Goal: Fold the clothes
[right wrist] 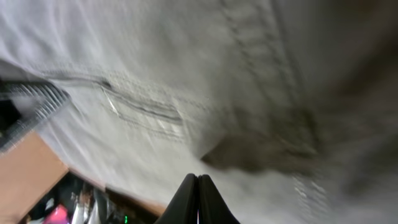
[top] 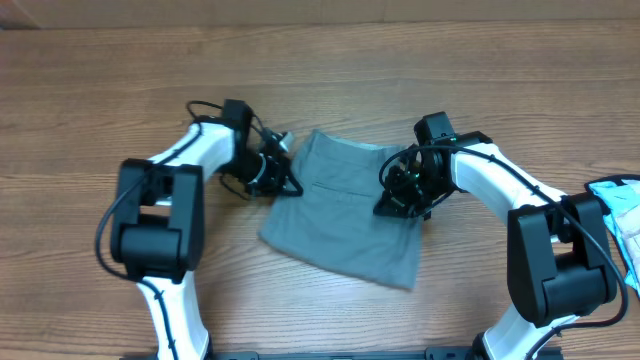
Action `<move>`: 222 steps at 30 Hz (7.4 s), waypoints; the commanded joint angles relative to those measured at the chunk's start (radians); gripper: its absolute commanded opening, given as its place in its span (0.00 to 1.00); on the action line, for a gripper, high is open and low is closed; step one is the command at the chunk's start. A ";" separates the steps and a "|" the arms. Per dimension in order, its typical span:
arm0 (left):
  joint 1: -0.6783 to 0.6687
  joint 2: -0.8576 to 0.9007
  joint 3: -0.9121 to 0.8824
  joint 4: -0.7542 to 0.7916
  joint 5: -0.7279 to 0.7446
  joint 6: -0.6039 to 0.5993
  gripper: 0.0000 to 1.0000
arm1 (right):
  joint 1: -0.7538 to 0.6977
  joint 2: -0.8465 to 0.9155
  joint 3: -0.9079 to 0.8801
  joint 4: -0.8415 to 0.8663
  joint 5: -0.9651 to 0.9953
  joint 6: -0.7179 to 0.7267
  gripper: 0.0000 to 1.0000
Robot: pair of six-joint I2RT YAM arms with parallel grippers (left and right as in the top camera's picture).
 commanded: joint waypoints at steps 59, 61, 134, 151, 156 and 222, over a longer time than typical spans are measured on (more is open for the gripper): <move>0.647 -0.267 0.296 -0.335 -0.493 -0.261 0.04 | -0.032 -0.005 0.056 -0.115 -0.037 -0.179 0.06; 0.612 -0.267 0.208 -0.300 -0.499 -0.280 0.04 | -0.032 -0.005 0.056 -0.117 -0.038 -0.179 0.06; 0.392 -0.335 -0.433 0.803 -0.574 -0.346 0.28 | -0.032 -0.005 0.056 -0.115 -0.038 -0.175 0.10; 0.387 -0.347 0.071 -0.115 -0.409 -0.079 0.12 | -0.032 -0.005 0.056 -0.117 -0.038 -0.175 0.11; 0.351 -0.347 -0.070 -0.100 -0.465 -0.066 0.05 | -0.032 -0.005 0.056 -0.092 -0.038 -0.175 0.11; 0.569 -0.229 -0.426 0.307 -0.624 -0.283 0.04 | -0.032 -0.005 0.056 -0.161 -0.022 -0.209 0.11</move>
